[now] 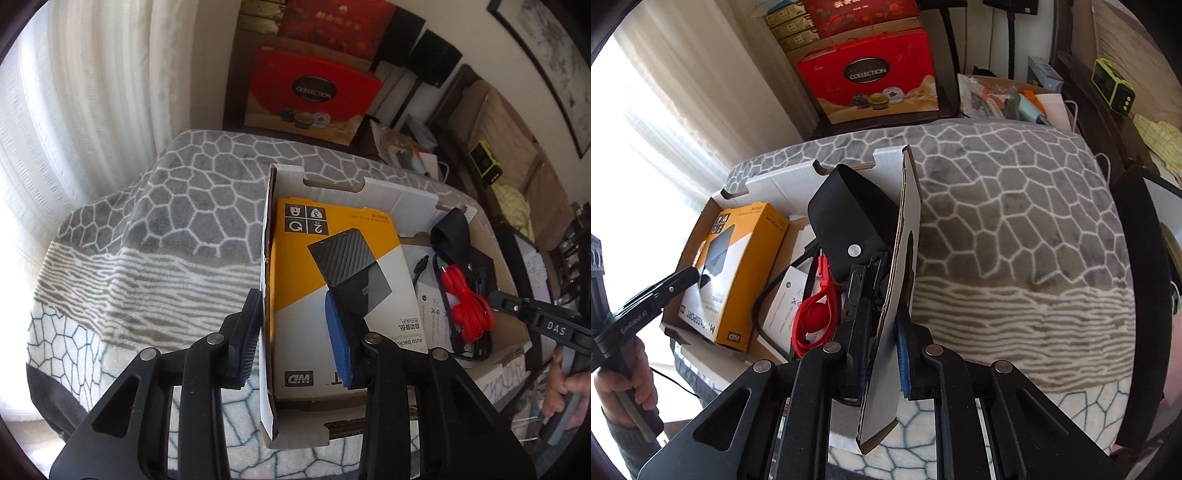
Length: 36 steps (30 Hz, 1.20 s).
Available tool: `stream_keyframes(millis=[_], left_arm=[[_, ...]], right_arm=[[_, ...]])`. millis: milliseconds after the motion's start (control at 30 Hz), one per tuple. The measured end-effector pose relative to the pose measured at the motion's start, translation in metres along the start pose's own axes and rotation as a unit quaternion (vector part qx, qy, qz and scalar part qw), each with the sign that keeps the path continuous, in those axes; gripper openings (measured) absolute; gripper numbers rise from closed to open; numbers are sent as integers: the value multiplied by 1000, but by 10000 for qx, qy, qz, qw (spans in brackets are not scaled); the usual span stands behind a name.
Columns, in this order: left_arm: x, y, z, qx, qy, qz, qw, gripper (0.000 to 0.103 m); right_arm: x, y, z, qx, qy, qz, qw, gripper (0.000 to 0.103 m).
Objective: Organize objects
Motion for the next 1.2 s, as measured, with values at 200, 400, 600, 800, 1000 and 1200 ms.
stream_keyframes(millis=[200, 400, 600, 800, 1000, 1200], left_arm=[[-40, 8, -9, 68, 114, -256, 9996, 32], [-63, 13, -10, 90, 104, -447, 9989, 32], [-74, 24, -14, 138, 128, -535, 9984, 32], [-77, 23, -15, 46, -20, -625, 9980, 32], [-69, 25, 1, -280, -438, -641, 9966, 59], [-76, 28, 37, -840, -537, -744, 9922, 76]], right_arm=[[-42, 14, 11, 7, 142, -250, 9996, 12], [-64, 22, 15, -53, 153, -443, 9989, 12], [-74, 31, 16, -64, 250, -515, 9983, 12], [-73, 32, 14, -119, 384, -399, 9984, 12], [-70, 29, 38, -504, 942, -127, 9942, 39], [-45, 35, 64, -1034, 1226, 279, 9867, 53]])
Point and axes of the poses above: each gripper's, at about its wrist camera, not at the fingertips, and z roughly against the way its jaws point, x to its left, y to its underside, the point moved 8 cm from there along -z, roughly the way its jaws point, and after that the axes turned 2 degrees about z, right-handed, at the moved point
